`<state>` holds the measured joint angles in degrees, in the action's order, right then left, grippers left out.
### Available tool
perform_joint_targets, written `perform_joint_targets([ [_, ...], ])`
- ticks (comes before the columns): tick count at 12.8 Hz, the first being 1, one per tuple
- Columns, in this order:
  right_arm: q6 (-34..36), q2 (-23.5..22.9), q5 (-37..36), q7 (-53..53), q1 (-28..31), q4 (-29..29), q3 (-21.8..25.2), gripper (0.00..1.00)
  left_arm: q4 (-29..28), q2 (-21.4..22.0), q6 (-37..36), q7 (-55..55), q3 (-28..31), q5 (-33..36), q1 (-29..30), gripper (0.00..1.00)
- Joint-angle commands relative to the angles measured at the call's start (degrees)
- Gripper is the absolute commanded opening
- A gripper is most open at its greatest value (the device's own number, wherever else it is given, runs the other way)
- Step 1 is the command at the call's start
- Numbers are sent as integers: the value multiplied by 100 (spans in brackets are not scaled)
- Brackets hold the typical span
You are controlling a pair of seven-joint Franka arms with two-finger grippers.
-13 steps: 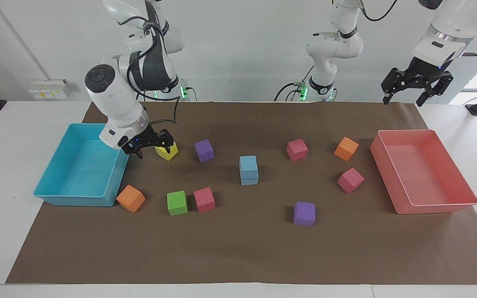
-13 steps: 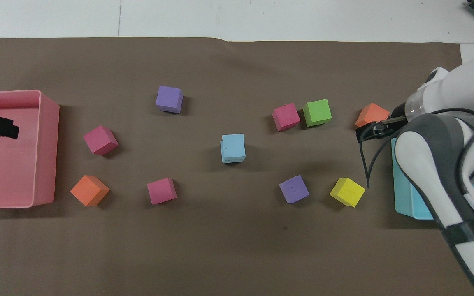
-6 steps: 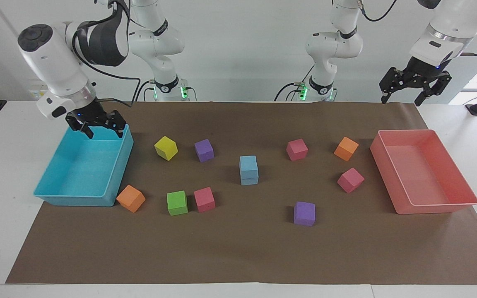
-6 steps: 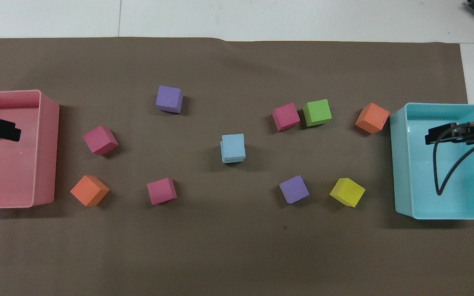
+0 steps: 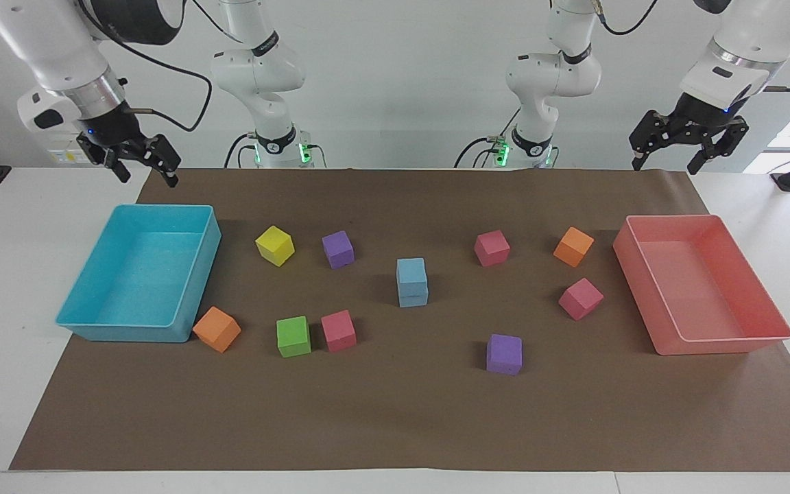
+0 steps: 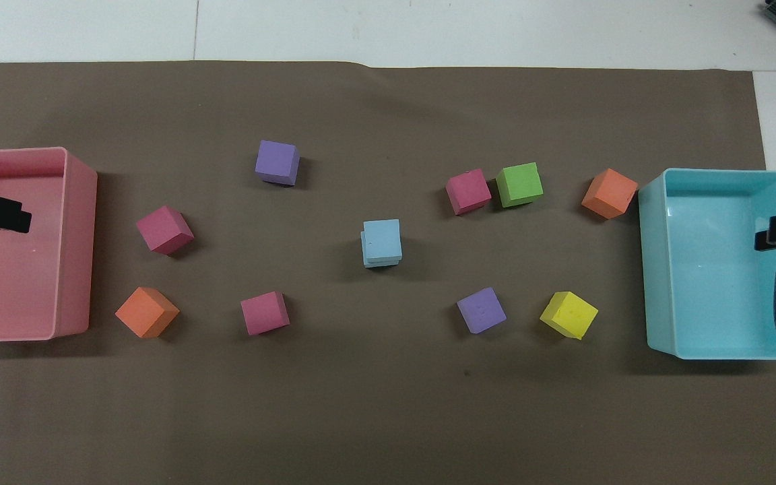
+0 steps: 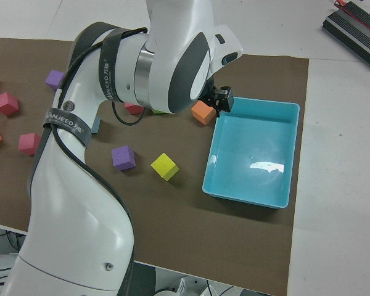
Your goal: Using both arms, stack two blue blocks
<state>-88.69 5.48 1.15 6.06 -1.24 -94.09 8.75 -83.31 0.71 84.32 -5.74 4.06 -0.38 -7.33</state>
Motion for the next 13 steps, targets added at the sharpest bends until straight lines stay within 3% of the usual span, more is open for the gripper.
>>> perform_joint_targets([
  [1,125,-29,0,194,-7,163,-49,100,8,61,-126,-24,-46,-15,91,100],
  [4,159,41,-395,-446,-43,84,-58,100,-9,61,-135,-7,-46,-15,91,100],
  [8,510,24,-309,-440,-52,294,-154,100,-71,105,-135,-15,-55,-15,91,100],
  [13,467,5,-185,-474,-43,392,-427,100,-62,105,-144,-7,-28,-15,100,100],
])
